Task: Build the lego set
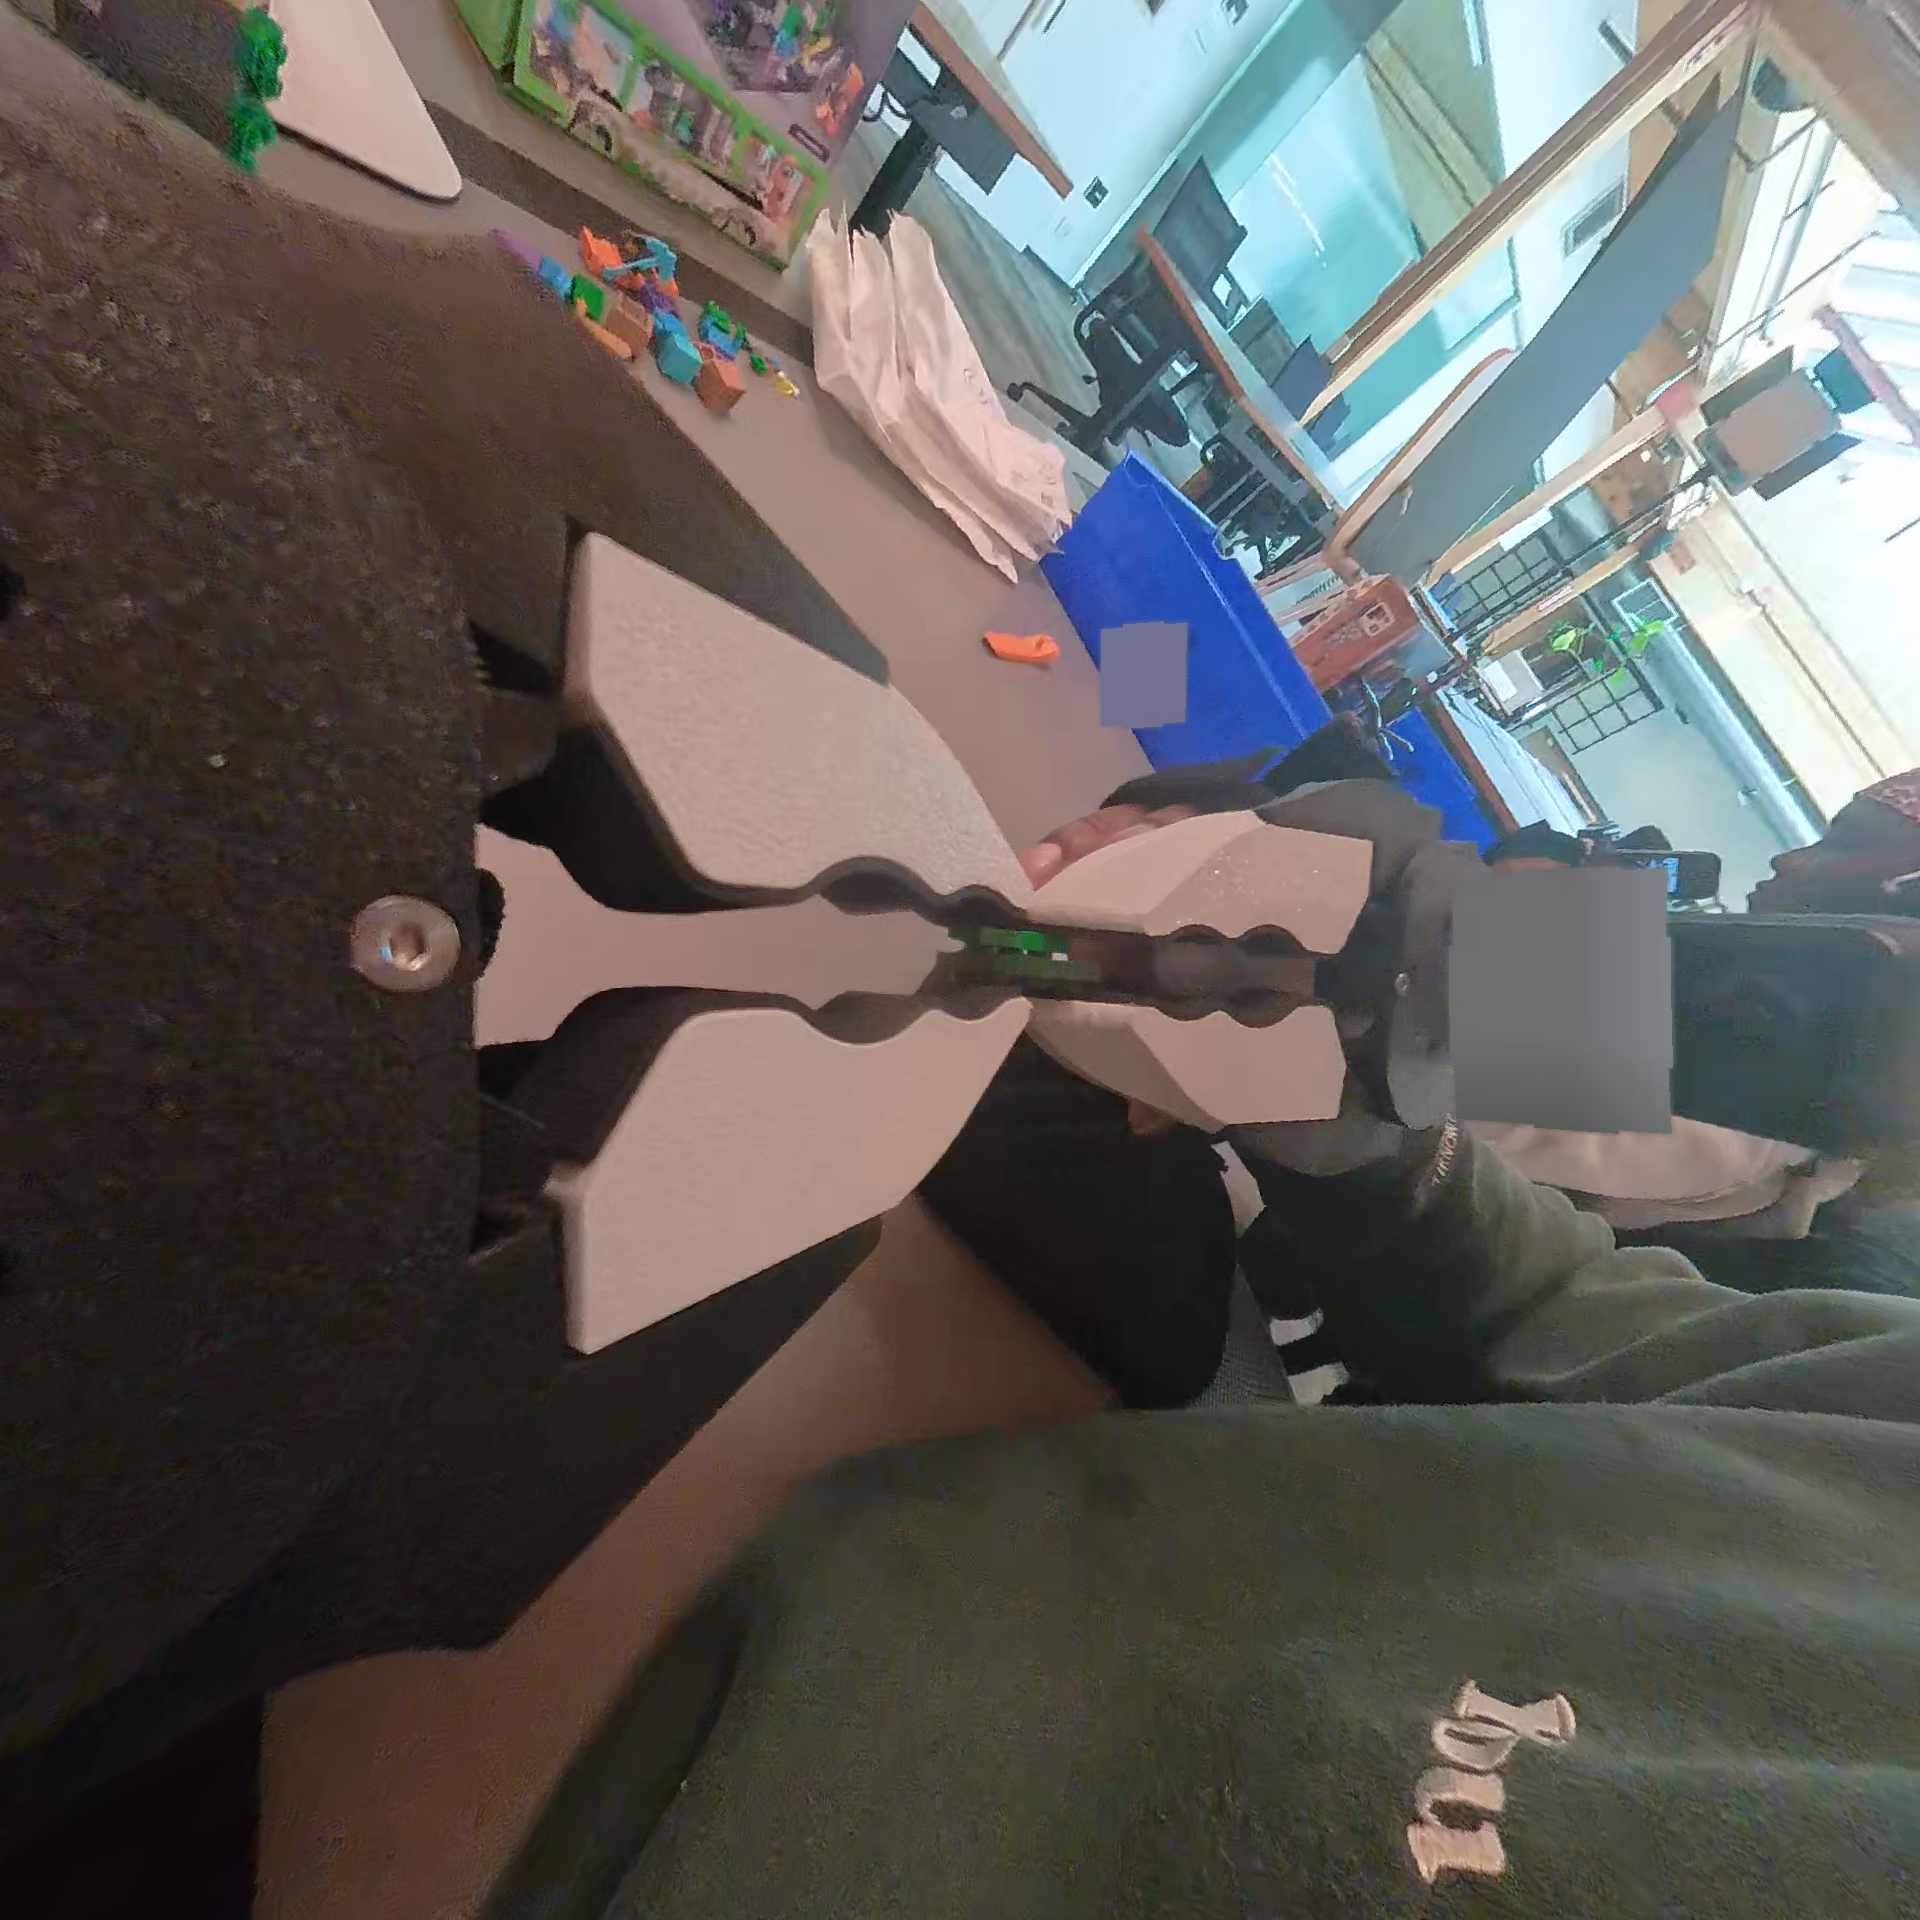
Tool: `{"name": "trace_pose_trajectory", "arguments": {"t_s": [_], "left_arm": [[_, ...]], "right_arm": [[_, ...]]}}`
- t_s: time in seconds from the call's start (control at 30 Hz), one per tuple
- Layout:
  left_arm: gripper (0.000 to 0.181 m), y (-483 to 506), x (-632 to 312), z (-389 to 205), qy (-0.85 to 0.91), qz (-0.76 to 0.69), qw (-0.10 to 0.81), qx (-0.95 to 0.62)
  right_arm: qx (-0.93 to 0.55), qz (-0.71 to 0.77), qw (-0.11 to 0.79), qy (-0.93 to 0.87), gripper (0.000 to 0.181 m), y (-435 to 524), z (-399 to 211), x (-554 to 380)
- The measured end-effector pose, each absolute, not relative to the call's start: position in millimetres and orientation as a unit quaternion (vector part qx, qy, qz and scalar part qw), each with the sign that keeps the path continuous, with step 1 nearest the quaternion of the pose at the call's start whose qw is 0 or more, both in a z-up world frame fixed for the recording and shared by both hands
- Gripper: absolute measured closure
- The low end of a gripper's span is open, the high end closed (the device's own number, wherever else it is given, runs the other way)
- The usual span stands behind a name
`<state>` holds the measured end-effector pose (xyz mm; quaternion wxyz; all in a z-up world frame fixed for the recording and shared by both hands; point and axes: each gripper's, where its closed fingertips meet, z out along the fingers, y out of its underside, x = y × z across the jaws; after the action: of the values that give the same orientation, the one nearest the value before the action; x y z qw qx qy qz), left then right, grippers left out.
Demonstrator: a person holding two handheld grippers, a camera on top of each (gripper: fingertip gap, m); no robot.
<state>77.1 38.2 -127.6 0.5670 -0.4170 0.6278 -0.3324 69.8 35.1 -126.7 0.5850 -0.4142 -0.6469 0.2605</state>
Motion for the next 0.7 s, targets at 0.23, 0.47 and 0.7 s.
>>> {"name": "trace_pose_trajectory", "arguments": {"t_s": [0.23,0.47,0.7], "left_arm": [[0.172,39,79,-134,0.65,-0.291,0.567,-0.414],[0.172,39,81,-140,0.657,-0.278,0.559,-0.422],[0.171,36,83,-145,0.667,-0.28,0.543,-0.428]], "right_arm": [[-0.446,0.21,0.564,-0.663,0.171,37,-134,72],[-0.464,0.181,0.53,-0.686,0.171,38,-140,73],[-0.479,0.237,0.48,-0.696,0.171,34,-145,75]]}}
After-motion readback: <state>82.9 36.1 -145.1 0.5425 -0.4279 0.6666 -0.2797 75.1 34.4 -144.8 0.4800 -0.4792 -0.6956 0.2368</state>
